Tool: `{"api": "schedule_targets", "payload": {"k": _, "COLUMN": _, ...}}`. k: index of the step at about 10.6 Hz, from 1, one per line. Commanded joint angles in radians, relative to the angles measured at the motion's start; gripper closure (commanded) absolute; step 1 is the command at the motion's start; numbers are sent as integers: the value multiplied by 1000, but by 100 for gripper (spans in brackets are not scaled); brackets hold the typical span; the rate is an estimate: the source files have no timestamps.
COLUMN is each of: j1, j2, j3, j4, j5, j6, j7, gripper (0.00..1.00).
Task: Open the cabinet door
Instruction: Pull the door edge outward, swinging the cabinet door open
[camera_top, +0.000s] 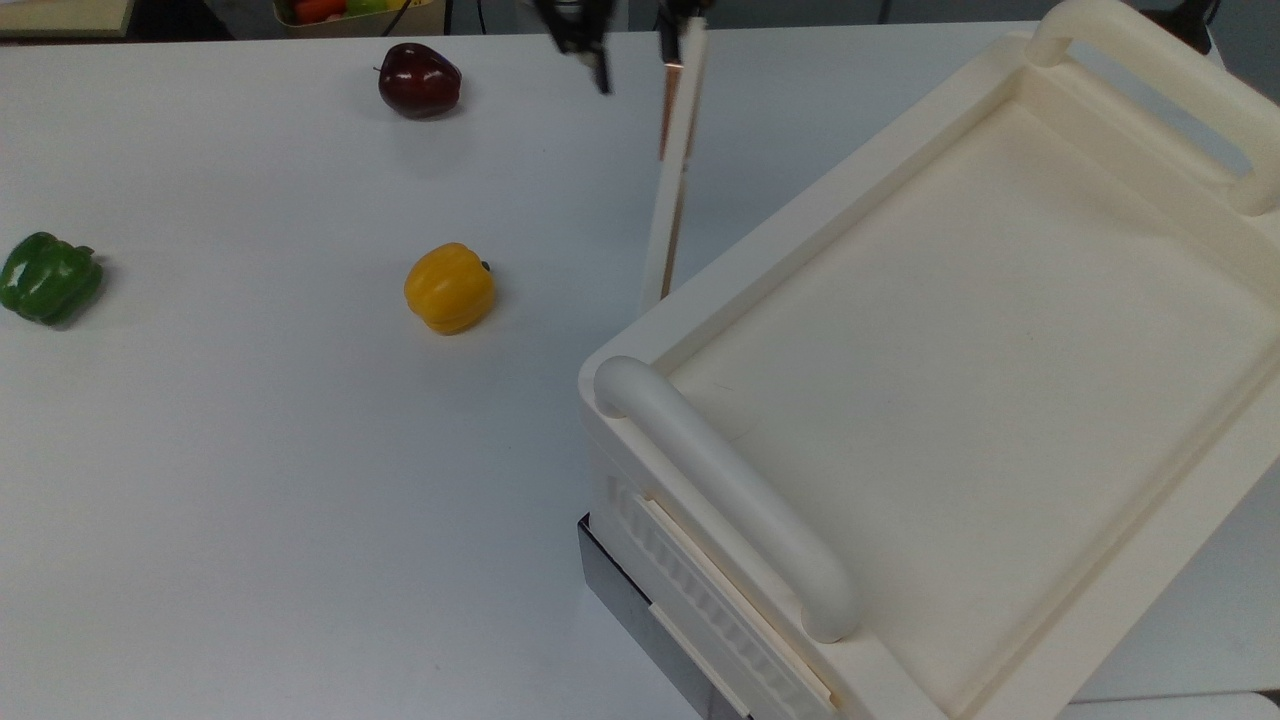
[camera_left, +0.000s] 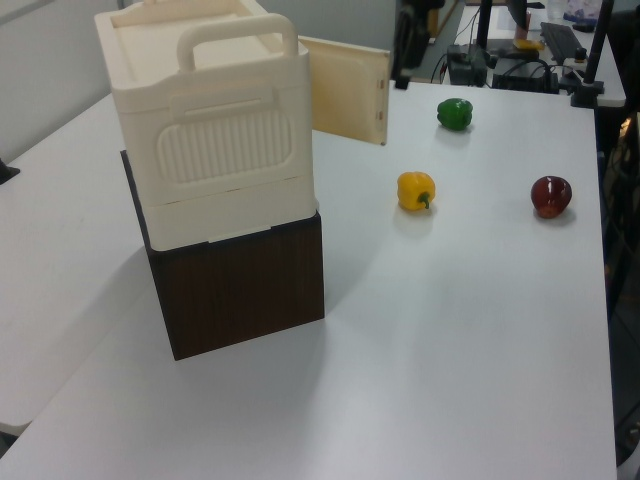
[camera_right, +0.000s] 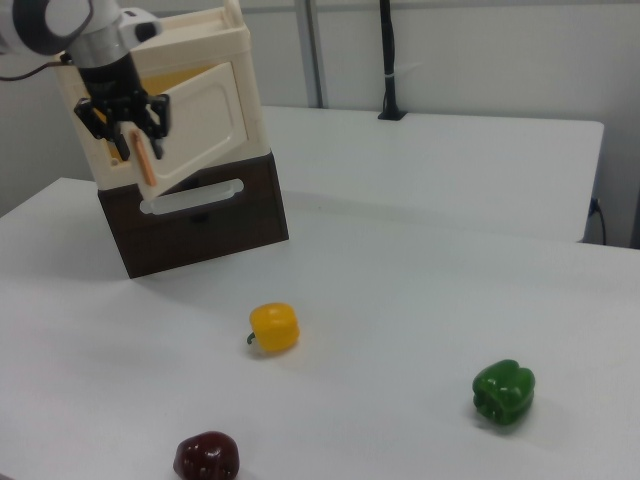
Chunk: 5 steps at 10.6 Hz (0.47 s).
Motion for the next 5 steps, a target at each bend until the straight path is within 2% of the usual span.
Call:
{"api": "schedule_targets", "payload": {"k": 1, "j1": -105, "j2": -34, "j3": 1, "j4": -6, "j5": -33, "j6": -164, "j7": 58, "gripper": 0}}
{"api": "schedule_targets", "payload": {"k": 4, "j1": -133, "j2": -34, "j3": 1, "j4": -5, "j5": -128, "j6": -177, "j7": 341, "gripper": 0}}
{"api": "schedule_targets", "payload": {"k": 5, "j1": -135, "j2": -38, "j3": -4, "j4": -5, "j5": -137, "j6": -180, "j7": 366, "gripper": 0}}
